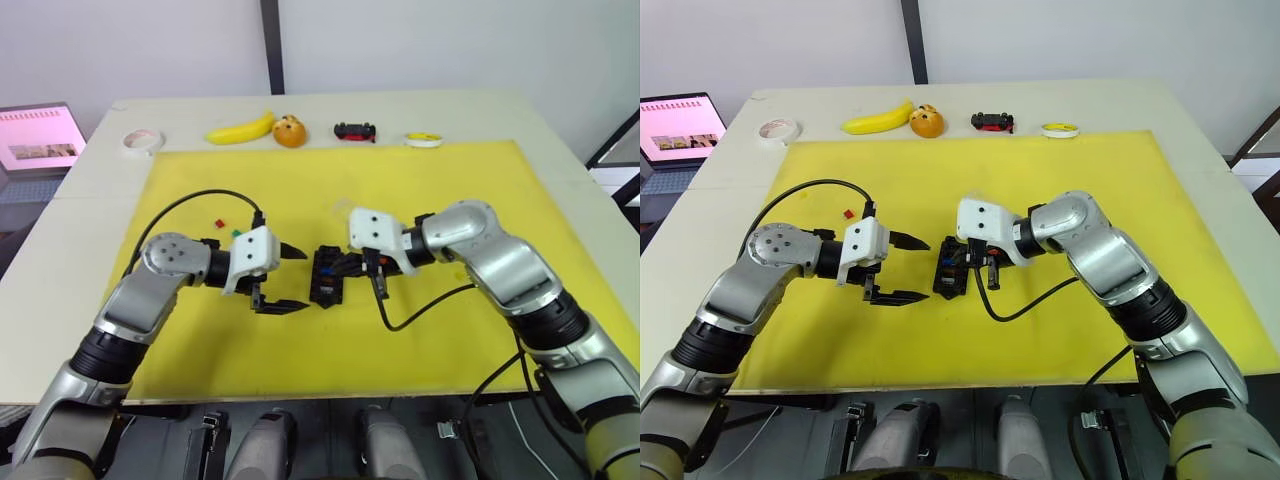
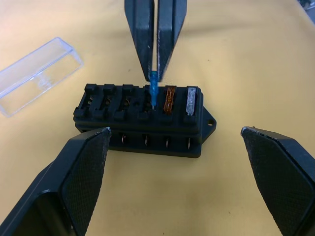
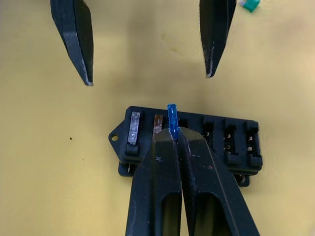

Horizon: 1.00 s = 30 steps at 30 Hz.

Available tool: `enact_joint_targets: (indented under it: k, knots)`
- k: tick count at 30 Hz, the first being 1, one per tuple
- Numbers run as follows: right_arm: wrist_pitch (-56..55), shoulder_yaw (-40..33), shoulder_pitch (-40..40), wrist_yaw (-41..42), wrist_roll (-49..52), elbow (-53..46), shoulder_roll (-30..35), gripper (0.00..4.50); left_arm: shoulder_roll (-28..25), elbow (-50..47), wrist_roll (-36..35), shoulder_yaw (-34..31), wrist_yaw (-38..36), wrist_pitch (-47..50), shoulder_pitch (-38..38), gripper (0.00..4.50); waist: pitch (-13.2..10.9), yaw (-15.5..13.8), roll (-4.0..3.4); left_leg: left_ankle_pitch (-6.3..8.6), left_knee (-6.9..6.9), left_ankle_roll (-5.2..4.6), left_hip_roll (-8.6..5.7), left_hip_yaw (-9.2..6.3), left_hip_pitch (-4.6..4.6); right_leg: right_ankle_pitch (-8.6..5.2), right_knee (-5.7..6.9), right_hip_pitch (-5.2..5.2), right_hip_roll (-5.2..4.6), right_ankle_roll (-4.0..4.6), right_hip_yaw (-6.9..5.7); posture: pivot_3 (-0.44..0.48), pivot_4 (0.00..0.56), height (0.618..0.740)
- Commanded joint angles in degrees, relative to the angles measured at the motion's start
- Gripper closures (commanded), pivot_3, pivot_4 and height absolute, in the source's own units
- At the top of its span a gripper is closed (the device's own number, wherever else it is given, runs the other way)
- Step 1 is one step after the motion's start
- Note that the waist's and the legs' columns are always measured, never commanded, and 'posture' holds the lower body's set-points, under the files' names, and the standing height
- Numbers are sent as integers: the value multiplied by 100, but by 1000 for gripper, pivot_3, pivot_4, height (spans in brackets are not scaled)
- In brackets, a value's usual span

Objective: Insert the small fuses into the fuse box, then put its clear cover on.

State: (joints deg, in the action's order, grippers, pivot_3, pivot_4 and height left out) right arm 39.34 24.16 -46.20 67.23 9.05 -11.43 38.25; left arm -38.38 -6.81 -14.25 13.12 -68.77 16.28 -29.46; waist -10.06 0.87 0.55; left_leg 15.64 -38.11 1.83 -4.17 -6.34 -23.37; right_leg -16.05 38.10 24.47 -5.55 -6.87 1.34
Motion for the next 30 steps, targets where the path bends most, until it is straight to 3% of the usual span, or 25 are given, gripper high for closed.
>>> enact_joint_targets:
  k: [1, 30]
  knots:
    - [-25, 26, -234, 49, -100, 70, 21, 4413, -38, -113, 0, -106, 22, -117, 4, 0, 0, 1, 0, 0, 0, 0, 0, 0, 0, 0, 0, 0, 0, 0, 0, 0, 150, 740]
    - [10, 185, -371, 93, -319, 406, -136, 4413, -25, -166, -18, -100, 91, -112, 29, 0, 0, 2, 0, 0, 0, 0, 0, 0, 0, 0, 0, 1, 0, 0, 0, 0, 150, 740]
